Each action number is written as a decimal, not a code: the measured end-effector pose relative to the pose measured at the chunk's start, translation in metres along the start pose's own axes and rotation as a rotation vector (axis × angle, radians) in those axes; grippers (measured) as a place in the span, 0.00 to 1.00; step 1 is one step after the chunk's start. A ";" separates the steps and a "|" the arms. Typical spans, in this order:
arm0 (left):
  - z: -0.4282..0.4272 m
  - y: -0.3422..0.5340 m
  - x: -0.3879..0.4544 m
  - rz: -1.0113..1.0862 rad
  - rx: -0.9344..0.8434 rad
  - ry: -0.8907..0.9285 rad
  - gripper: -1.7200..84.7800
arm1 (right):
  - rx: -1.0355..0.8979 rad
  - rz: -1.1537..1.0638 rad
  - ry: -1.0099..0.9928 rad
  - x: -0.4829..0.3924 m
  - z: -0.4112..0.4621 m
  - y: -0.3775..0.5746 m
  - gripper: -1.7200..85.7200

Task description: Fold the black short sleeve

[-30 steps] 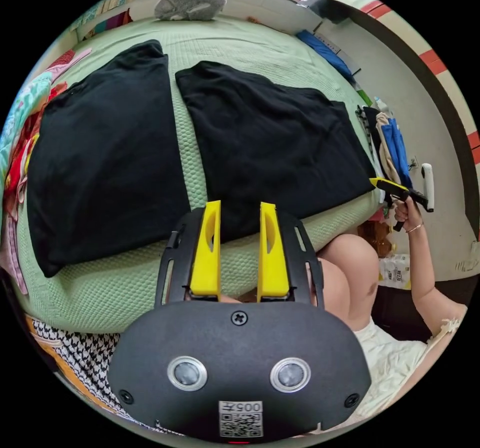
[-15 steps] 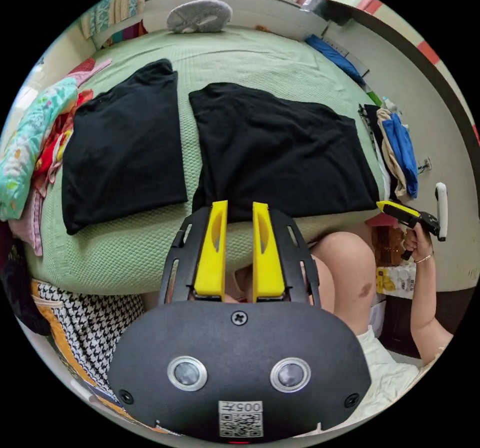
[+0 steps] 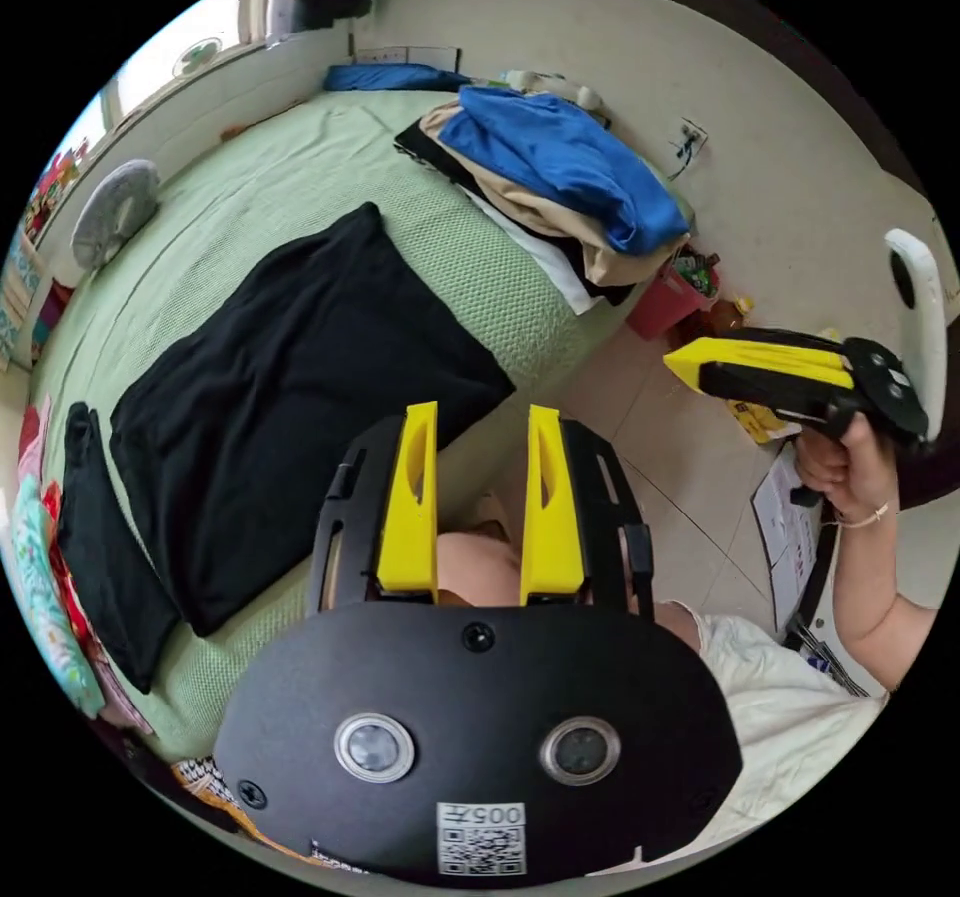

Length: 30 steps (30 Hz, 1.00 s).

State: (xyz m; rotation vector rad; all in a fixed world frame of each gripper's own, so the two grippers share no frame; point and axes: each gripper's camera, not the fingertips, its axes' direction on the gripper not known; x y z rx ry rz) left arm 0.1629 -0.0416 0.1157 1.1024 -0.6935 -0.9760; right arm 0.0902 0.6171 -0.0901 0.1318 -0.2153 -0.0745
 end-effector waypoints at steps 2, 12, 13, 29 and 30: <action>0.027 -0.028 0.014 -0.010 -0.054 -0.009 0.18 | 0.028 0.019 -0.009 0.012 -0.013 0.003 0.01; 0.069 -0.060 0.006 -0.146 -0.183 0.008 0.08 | -0.035 0.009 0.015 0.030 0.005 -0.041 0.02; 0.063 -0.056 -0.001 -0.163 -0.158 0.037 0.08 | -0.037 0.000 0.012 0.030 0.009 -0.056 0.05; 0.005 0.022 -0.077 -0.218 0.038 0.179 0.07 | -0.389 0.143 -0.383 0.036 0.160 -0.317 0.18; 0.005 0.025 -0.080 -0.218 0.039 0.185 0.07 | -0.391 0.154 -0.388 0.035 0.164 -0.321 0.17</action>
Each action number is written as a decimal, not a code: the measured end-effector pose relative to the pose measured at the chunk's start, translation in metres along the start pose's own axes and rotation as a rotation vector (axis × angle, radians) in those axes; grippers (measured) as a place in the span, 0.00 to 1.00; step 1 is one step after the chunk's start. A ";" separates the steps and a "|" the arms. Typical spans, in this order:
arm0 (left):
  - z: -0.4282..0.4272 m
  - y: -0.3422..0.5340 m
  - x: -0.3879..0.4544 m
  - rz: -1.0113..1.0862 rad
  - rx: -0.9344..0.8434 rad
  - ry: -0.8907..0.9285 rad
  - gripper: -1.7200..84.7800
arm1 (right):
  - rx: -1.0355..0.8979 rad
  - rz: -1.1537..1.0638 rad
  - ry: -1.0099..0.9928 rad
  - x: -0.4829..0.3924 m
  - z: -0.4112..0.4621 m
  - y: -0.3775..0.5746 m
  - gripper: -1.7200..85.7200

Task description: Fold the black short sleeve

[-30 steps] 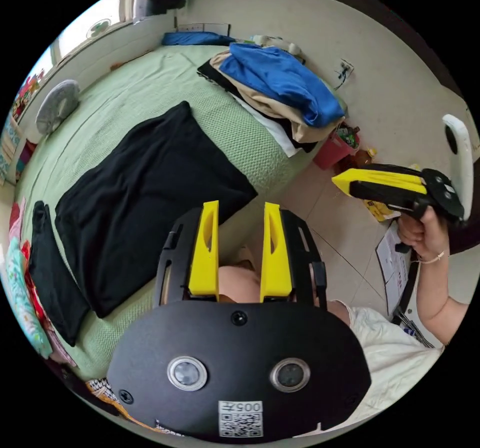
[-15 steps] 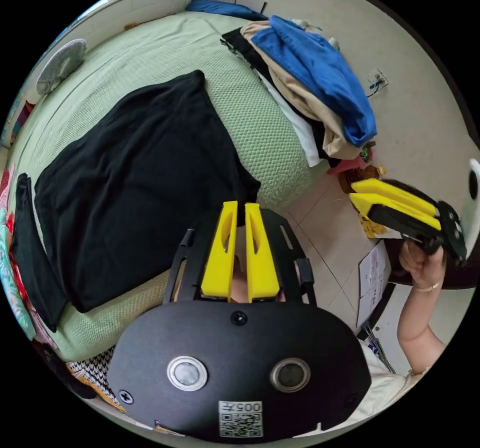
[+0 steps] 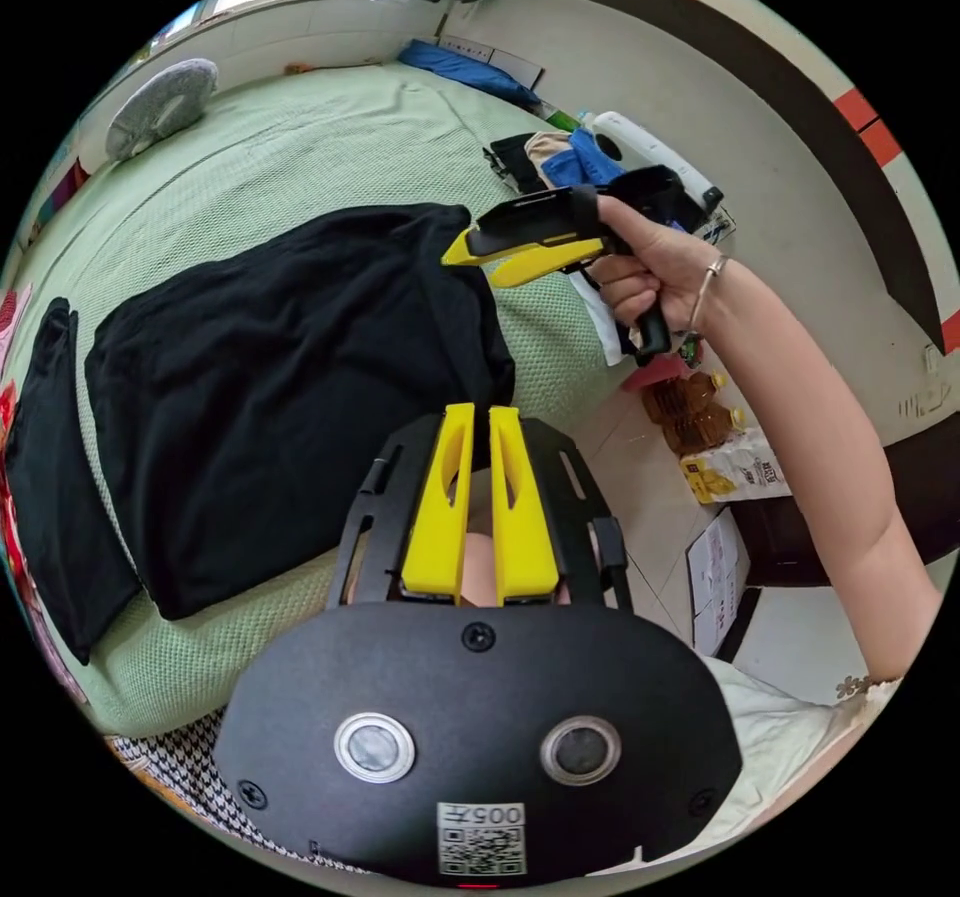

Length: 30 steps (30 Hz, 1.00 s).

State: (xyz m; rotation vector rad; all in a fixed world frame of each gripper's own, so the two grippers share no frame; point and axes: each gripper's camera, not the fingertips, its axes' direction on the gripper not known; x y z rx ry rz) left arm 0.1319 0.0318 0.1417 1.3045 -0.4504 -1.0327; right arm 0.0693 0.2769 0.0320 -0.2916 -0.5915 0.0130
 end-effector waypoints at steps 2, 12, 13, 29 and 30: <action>-0.004 0.009 -0.012 0.006 0.007 0.028 0.07 | 0.036 0.012 -0.031 -0.005 0.007 -0.014 0.15; -0.048 0.059 -0.063 0.054 0.112 0.059 0.07 | 0.157 -0.111 0.170 -0.090 0.023 -0.026 0.06; -0.057 0.068 -0.070 0.054 0.129 0.062 0.07 | 0.153 -0.141 0.235 -0.113 0.027 -0.026 0.06; -0.140 0.234 -0.238 -0.320 0.156 -0.152 0.09 | 0.089 -0.500 0.607 -0.392 0.268 -0.055 0.05; -0.139 0.241 -0.246 -0.341 0.147 -0.151 0.09 | 0.066 -0.490 0.594 -0.393 0.278 -0.058 0.06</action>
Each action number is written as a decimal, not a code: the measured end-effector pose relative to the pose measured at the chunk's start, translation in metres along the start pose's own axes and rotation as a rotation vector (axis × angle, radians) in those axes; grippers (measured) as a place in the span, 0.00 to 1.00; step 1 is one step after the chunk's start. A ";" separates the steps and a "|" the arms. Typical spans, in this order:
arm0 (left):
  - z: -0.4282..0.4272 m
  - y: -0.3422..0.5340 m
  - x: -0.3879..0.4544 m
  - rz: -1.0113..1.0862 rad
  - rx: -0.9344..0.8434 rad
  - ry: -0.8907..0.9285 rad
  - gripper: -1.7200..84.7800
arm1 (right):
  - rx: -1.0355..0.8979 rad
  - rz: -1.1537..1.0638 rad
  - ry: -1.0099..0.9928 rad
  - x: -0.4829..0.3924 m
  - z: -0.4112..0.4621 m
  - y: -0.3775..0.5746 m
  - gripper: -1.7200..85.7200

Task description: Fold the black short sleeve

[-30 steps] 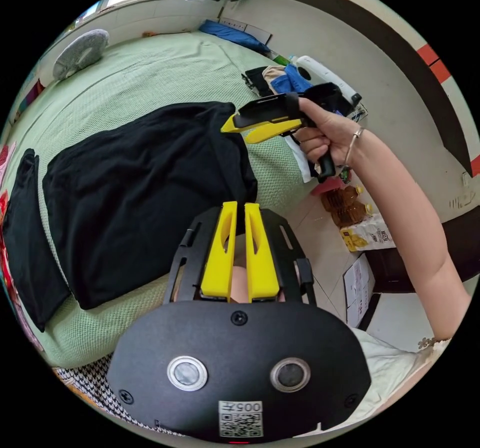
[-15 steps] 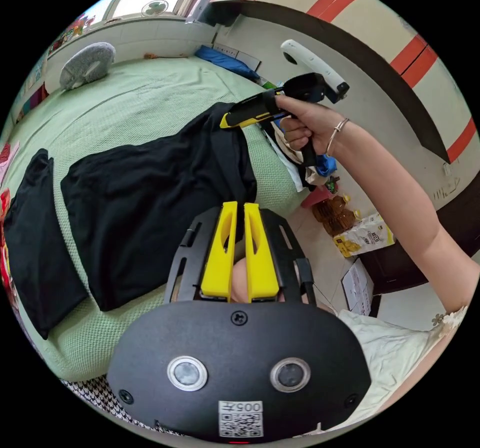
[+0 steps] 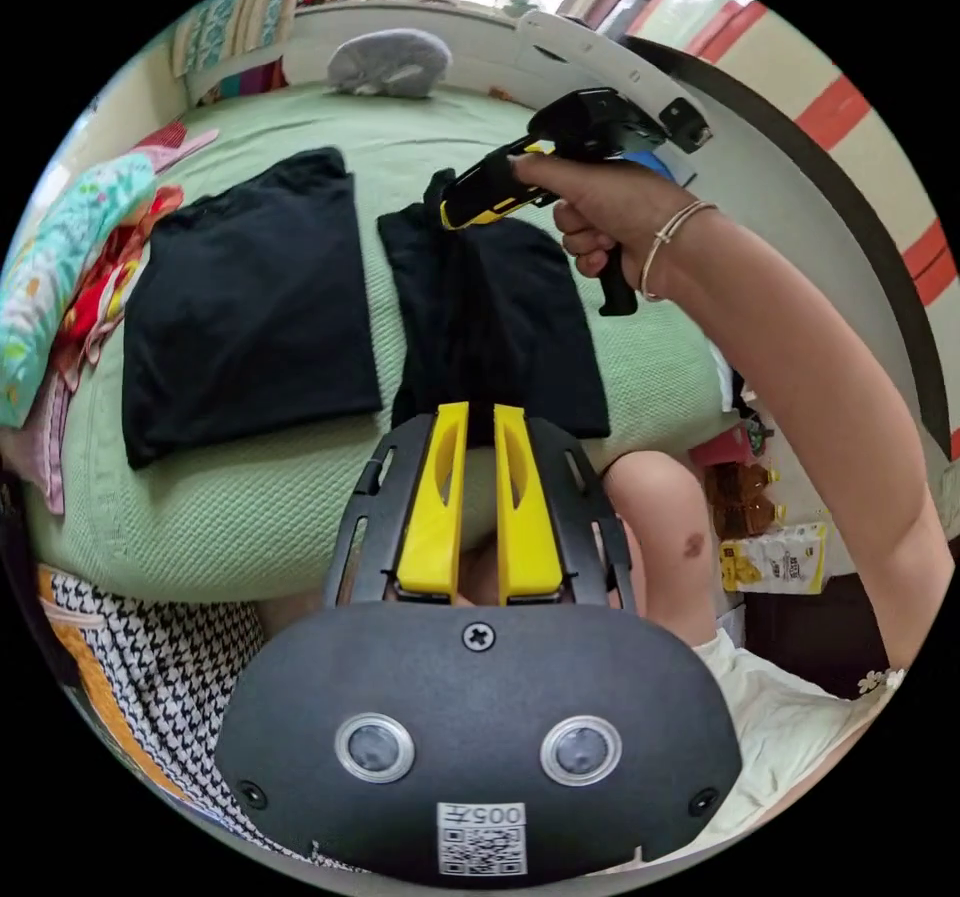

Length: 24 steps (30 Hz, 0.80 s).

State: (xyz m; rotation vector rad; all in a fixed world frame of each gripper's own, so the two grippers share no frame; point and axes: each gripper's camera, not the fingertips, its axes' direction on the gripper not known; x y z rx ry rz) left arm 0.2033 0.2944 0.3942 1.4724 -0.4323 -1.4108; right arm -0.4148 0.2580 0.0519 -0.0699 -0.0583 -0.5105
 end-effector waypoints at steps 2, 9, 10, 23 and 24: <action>0.004 0.019 -0.033 -0.051 -0.021 0.002 0.10 | 0.011 0.006 -0.066 -0.010 0.010 -0.005 0.07; 0.005 0.042 -0.084 -0.116 0.011 0.079 0.15 | 0.173 0.009 -0.130 0.053 -0.016 0.020 0.15; 0.006 0.039 -0.087 -0.112 0.024 0.114 0.15 | 0.166 0.037 -0.141 0.074 -0.013 0.027 0.16; 0.053 0.008 -0.079 -0.085 -0.052 0.063 0.14 | 0.041 0.187 -0.292 0.123 0.067 0.055 0.19; 0.054 0.007 -0.079 -0.087 -0.055 0.057 0.13 | 0.039 0.181 -0.286 0.118 0.070 0.054 0.19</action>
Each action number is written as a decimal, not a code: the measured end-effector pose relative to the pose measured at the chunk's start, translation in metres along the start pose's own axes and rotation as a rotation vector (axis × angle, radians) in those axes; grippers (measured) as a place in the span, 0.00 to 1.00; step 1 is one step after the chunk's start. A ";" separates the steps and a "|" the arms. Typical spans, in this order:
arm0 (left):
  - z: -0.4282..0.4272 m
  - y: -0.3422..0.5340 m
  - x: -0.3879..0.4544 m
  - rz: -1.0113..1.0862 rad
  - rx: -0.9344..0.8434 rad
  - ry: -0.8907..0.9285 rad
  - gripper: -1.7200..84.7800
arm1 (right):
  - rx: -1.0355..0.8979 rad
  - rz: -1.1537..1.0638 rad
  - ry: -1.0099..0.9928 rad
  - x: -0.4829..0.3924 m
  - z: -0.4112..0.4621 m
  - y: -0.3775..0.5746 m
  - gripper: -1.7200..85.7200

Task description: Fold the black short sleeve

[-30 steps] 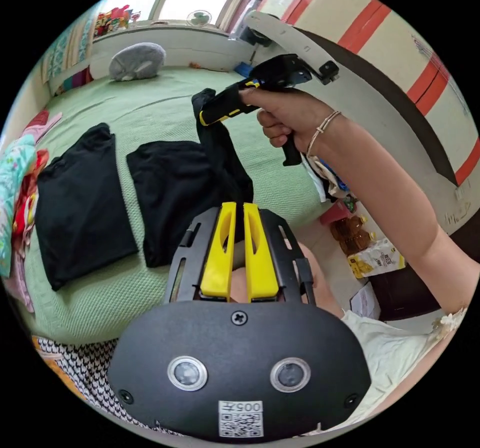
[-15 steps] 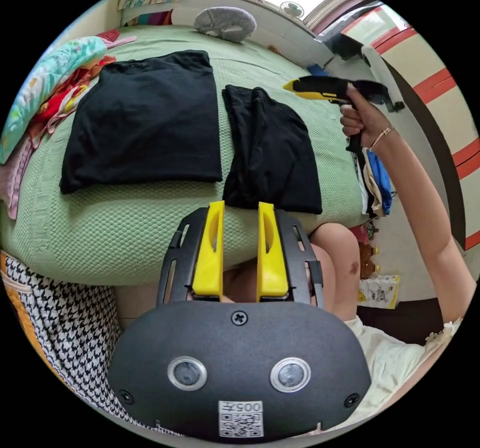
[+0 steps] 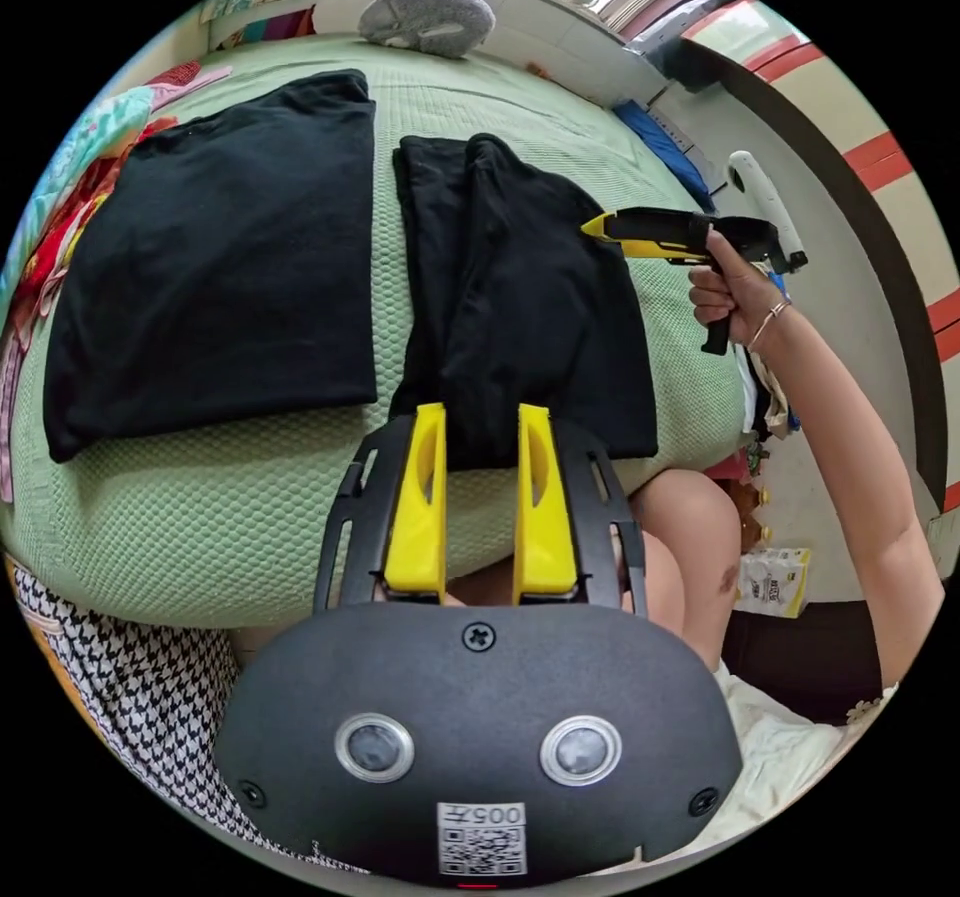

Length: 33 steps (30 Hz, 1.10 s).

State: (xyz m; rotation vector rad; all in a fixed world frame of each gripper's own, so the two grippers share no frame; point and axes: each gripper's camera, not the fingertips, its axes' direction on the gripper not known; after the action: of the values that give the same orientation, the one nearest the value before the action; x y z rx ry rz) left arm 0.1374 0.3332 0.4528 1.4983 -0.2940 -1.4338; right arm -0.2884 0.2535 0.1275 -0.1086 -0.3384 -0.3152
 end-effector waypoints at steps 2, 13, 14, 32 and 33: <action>0.008 -0.004 0.000 -0.022 -0.025 0.028 0.10 | -0.005 -0.029 0.076 -0.018 0.013 0.002 0.18; 0.001 -0.006 0.033 0.006 -0.046 0.034 0.08 | 0.071 -0.156 0.167 -0.070 0.001 0.048 0.04; -0.002 -0.005 0.042 0.018 -0.040 0.042 0.08 | 0.087 -0.156 0.164 -0.071 -0.008 0.056 0.04; -0.058 -0.003 0.247 0.285 0.127 0.184 0.08 | 0.330 -0.184 0.478 -0.093 -0.183 0.181 0.03; -0.063 -0.003 0.257 0.304 0.142 0.196 0.08 | 0.341 -0.181 0.492 -0.091 -0.194 0.184 0.03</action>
State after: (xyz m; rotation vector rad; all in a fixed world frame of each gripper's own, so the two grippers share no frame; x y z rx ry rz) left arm 0.2584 0.1737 0.2800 1.6164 -0.4880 -1.0363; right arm -0.2510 0.4235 -0.0951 0.3336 0.0905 -0.4463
